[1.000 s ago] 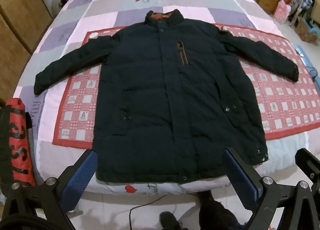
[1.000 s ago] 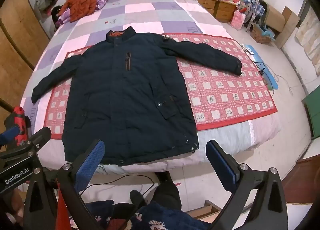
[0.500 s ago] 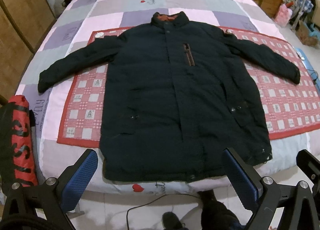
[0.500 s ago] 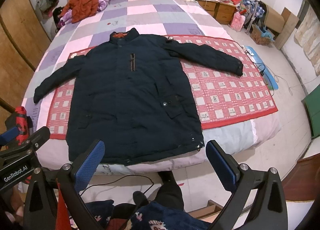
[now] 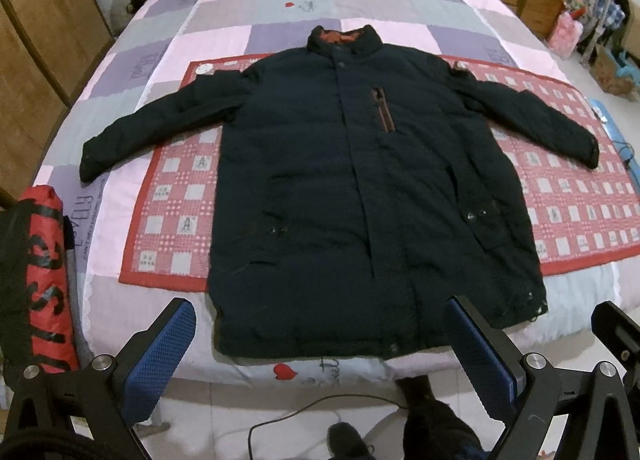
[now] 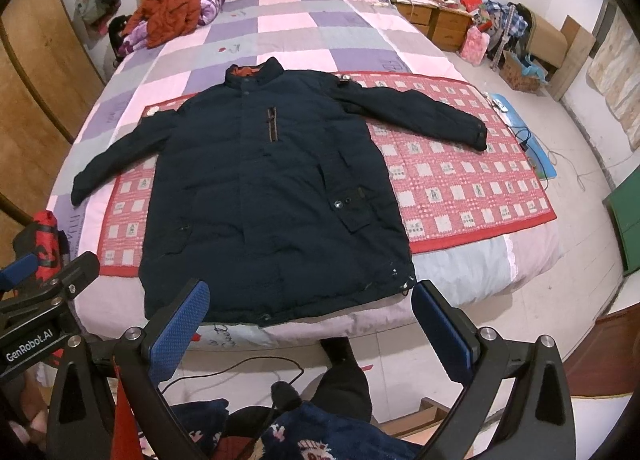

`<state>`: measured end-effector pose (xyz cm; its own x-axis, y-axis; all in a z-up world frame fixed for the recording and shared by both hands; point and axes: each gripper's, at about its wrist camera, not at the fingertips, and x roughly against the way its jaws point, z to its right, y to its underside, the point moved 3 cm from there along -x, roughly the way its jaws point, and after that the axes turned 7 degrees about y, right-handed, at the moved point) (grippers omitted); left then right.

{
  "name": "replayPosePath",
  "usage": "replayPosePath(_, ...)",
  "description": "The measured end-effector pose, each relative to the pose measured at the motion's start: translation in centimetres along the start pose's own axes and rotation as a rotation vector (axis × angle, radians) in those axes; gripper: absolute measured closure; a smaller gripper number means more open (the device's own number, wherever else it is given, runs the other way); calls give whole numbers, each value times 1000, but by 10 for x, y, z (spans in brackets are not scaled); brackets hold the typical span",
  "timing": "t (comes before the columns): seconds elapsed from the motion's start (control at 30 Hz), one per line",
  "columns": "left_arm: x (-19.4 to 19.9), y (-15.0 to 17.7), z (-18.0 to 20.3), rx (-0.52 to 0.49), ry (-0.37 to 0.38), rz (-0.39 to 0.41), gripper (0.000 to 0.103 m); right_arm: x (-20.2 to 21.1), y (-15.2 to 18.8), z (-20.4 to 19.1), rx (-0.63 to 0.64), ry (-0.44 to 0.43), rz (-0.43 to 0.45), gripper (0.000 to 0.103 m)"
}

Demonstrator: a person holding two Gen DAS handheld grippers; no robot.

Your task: Fold large clothes

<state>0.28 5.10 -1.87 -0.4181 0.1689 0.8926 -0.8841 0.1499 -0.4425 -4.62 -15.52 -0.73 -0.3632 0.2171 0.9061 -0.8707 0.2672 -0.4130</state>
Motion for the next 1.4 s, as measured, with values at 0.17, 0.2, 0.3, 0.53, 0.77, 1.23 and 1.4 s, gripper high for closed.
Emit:
replayPosePath(0.17, 1, 3, -1, -4, 0, 3, 1, 8, 11, -17, -5, 7, 7, 0)
replayPosePath(0.2, 2, 3, -1, -4, 0, 2, 1, 9, 10, -19, -7, 8, 5, 0)
replayPosePath(0.3, 3, 5, -2, -7, 6, -2, 1, 14, 13, -22, -11, 11, 3, 0)
replayPosePath(0.53, 1, -1, 2, -19, 16, -16, 1, 5, 12, -9, -25, 21, -5, 0)
replayPosePath(0.77, -9, -7, 12, -32, 26, -32, 1, 0, 9, 0, -40, 36, -12, 0)
replayPosePath(1.23, -22, -18, 23, -25, 19, -51, 1, -17, 0, 10, -50, 36, -34, 0)
replayPosePath(1.4, -30, -22, 23, -15, 15, -67, 1, -25, -9, 10, -35, 35, -34, 0)
